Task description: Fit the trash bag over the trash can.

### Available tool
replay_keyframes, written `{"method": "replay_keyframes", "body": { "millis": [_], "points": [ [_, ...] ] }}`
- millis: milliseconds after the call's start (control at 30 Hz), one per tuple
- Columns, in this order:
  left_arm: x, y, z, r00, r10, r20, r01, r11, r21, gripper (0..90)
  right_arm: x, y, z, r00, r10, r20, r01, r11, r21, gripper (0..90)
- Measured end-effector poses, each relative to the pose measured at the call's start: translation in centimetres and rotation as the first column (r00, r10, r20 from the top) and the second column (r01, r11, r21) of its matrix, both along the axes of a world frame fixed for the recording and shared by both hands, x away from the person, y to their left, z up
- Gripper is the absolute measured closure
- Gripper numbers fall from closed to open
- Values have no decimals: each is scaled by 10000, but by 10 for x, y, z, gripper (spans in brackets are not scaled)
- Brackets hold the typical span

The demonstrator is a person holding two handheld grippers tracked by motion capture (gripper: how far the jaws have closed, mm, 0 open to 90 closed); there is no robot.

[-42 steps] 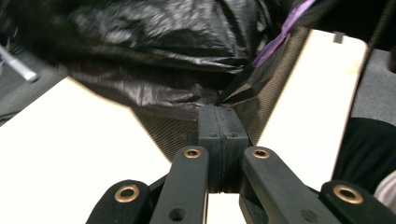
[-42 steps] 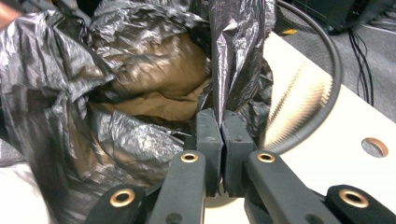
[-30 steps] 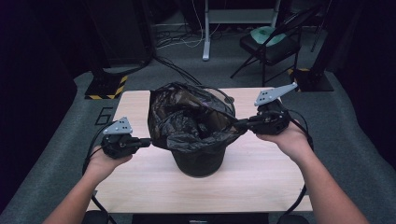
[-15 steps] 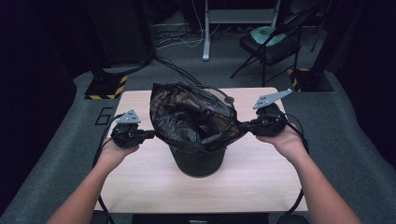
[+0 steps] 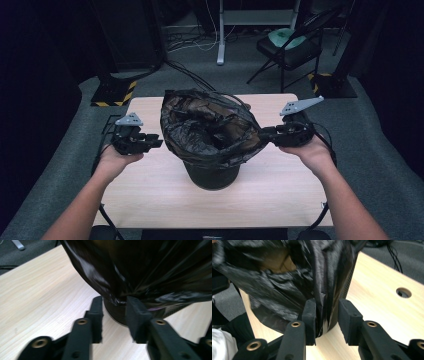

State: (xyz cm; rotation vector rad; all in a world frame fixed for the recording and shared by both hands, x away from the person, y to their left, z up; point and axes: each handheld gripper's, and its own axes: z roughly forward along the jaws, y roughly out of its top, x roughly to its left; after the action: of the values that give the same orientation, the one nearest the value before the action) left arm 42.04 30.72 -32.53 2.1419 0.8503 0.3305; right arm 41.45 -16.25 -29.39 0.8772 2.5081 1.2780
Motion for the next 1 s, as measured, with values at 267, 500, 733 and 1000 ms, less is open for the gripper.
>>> {"method": "replay_keyframes", "body": {
  "millis": [267, 500, 733, 1000],
  "points": [
    [-20, 3, 46, 9980, -31, 636, 66, 9984, -557, 479, -9, 7, 23, 9973, -33, 739, 21, 9999, 166, 495],
    [-11, -21, 60, 9983, -413, 409, 456, 9929, -1103, 379, 0, 25, 31, 9964, 59, 846, -82, 9996, 276, 439],
    [15, -35, 52, 9993, -319, -170, 298, 9935, -1095, 349, 14, 40, 27, 9954, -243, 926, 261, 9995, -185, 427],
    [34, -42, 40, 9939, -662, -878, 537, 9891, -1372, 344, 25, 42, 24, 9974, -329, 641, 344, 9991, -239, 503]
  ]
}}
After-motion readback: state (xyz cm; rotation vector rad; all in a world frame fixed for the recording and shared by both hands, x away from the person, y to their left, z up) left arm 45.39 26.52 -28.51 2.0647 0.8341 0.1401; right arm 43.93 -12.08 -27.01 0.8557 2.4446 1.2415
